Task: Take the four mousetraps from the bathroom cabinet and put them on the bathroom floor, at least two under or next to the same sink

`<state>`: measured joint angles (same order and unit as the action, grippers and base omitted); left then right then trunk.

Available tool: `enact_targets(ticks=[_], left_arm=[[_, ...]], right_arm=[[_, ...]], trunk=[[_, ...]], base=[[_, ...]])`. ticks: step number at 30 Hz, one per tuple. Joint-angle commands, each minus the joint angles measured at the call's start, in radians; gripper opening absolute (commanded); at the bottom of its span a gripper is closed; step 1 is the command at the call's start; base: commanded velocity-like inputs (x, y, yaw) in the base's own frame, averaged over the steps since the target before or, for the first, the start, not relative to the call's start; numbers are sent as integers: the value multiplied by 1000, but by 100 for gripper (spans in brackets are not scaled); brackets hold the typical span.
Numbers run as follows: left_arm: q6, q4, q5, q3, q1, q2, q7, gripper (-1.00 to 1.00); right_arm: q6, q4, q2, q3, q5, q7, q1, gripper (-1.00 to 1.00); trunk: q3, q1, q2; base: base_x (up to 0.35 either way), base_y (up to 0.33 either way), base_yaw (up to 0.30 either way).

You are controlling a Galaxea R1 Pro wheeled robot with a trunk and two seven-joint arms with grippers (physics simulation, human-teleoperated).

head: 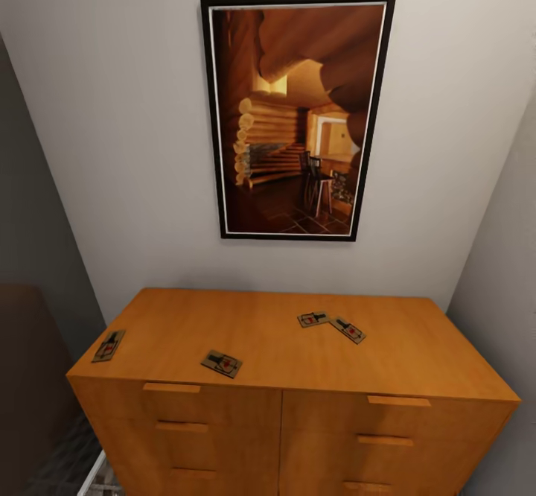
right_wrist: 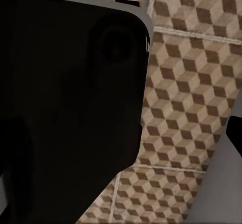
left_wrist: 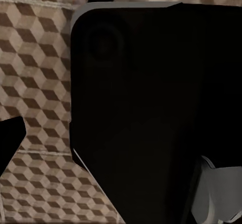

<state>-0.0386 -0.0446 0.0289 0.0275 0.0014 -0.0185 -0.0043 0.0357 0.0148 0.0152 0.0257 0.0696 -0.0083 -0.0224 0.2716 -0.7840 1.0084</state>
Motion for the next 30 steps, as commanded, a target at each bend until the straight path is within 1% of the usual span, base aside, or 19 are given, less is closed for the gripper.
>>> enact_targets(ticks=[1,26,30], left_arm=[[-1,-1,3,3,0,-1,0,100],[1,0,1,3,0,-7,5,100],[0,0,1,3,0,-7,3,100]], right_arm=[[3,-1,0,2,7,-1,-1,100],[3,-1,0,2,7,-1,-1,100],[3,-1,-1,2,7,-1,-1,100]], trunk=[[1,0,1],[1,0,1],[1,0,1]], base=[[-253,0,0],[-322,0,0],[-221,0,0]])
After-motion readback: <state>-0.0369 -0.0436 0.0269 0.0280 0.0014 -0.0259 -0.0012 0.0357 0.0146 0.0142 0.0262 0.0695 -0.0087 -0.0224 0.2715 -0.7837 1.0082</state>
